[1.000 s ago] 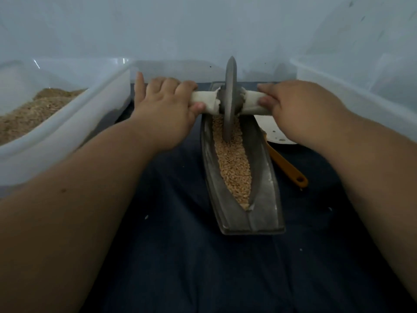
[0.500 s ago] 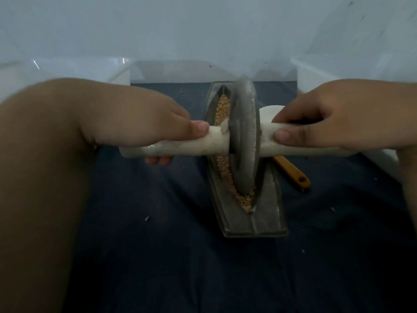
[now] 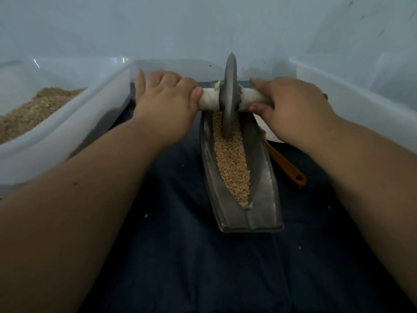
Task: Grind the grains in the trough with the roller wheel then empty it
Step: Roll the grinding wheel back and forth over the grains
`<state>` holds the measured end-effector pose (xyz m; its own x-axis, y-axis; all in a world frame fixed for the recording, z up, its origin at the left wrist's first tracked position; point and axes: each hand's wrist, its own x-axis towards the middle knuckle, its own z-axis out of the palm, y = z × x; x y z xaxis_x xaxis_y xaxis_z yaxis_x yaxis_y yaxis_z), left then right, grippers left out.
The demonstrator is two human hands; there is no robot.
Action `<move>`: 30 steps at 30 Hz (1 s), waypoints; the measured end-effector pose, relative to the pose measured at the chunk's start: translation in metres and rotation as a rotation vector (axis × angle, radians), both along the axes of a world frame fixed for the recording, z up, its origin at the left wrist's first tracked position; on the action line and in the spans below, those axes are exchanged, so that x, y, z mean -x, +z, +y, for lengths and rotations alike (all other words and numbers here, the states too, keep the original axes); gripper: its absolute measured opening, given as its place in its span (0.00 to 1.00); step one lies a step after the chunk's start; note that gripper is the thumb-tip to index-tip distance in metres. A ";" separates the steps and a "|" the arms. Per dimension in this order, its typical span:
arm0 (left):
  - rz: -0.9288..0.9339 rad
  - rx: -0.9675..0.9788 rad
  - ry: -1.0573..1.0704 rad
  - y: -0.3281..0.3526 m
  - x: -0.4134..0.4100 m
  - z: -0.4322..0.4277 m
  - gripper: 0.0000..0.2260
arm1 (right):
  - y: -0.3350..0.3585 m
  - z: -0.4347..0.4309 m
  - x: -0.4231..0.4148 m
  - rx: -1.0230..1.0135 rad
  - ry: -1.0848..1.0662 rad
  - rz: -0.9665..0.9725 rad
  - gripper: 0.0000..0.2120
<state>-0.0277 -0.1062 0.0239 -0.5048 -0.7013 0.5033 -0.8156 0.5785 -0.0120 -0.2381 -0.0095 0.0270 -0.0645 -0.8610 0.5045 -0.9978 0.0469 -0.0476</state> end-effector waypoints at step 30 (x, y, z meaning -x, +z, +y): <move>0.074 0.190 -0.032 -0.020 0.011 -0.003 0.27 | -0.023 -0.025 0.010 0.016 -0.100 -0.103 0.29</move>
